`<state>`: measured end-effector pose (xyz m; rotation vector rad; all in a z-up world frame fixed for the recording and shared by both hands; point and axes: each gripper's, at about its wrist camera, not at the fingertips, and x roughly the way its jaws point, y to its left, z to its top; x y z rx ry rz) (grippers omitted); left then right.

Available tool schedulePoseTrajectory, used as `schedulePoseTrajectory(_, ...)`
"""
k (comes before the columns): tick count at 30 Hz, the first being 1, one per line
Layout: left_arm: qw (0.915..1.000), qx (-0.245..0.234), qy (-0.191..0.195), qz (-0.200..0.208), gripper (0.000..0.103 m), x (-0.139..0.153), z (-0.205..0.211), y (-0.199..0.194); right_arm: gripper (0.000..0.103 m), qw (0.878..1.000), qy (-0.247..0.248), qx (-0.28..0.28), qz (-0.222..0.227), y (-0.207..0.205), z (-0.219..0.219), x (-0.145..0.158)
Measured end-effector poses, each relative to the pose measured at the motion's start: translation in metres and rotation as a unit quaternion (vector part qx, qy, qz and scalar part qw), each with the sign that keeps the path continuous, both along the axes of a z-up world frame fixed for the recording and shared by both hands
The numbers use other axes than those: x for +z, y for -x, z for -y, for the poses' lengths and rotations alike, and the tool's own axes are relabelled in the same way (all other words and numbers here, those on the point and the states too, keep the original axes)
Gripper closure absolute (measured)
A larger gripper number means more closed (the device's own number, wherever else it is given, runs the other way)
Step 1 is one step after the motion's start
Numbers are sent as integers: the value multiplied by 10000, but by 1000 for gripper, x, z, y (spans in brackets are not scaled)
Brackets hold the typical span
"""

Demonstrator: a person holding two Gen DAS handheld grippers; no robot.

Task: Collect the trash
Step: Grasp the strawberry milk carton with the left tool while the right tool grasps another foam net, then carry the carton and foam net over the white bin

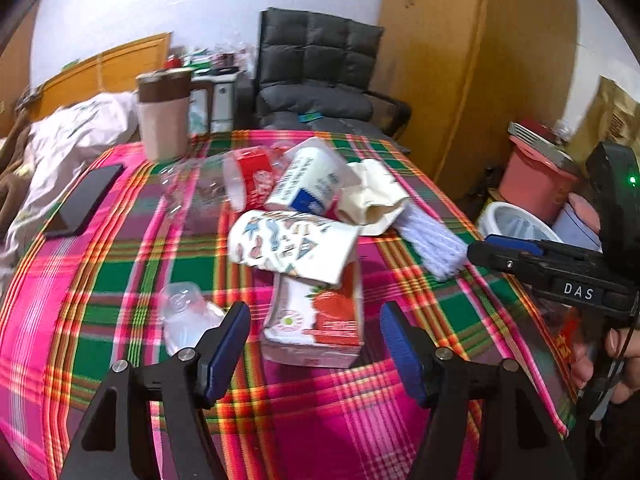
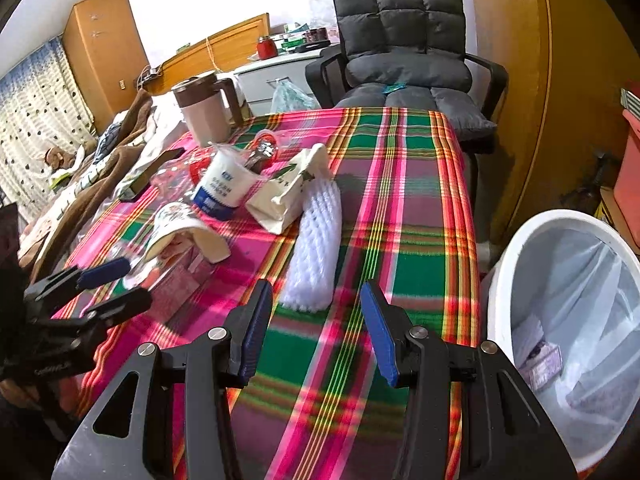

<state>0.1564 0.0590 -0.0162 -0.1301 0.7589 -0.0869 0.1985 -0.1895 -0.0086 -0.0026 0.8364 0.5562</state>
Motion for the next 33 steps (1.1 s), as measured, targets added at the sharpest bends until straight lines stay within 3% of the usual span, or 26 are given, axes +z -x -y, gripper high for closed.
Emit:
schedulePoseTrajectory(7, 9999, 0, 49, -141, 36, -10, 7, -6, 54, 9998, 67, 7, -191, -12, -8, -12)
schedulePoseTrajectory(10, 9996, 54, 96, -244, 48, -14, 6, -8, 55, 9997, 1, -5, -258, -15, -6, -14)
schedulePoseTrajectory(11, 9996, 65, 103, -244, 48, -15, 6, -7, 56, 9997, -22, -19, -242, -14, -5, -13)
schedulePoseTrajectory(12, 9996, 75, 121, -224, 48, -14, 6, -5, 70, 9997, -51, -14, -231, -13, -3, -12)
schedulePoseTrajectory(13, 9997, 65, 148, -198, 49, -12, 6, -3, 77, 9997, -47, -25, -220, -12, -2, -11)
schedulePoseTrajectory(19, 9987, -139, 468, -142, 49, -4, 12, 12, 78, 9996, -120, -88, -219, -6, 6, -9)
schedulePoseTrajectory(33, 9985, -329, 412, -124, 49, 5, 40, 46, 79, 9993, -282, -223, -131, 30, 29, 4)
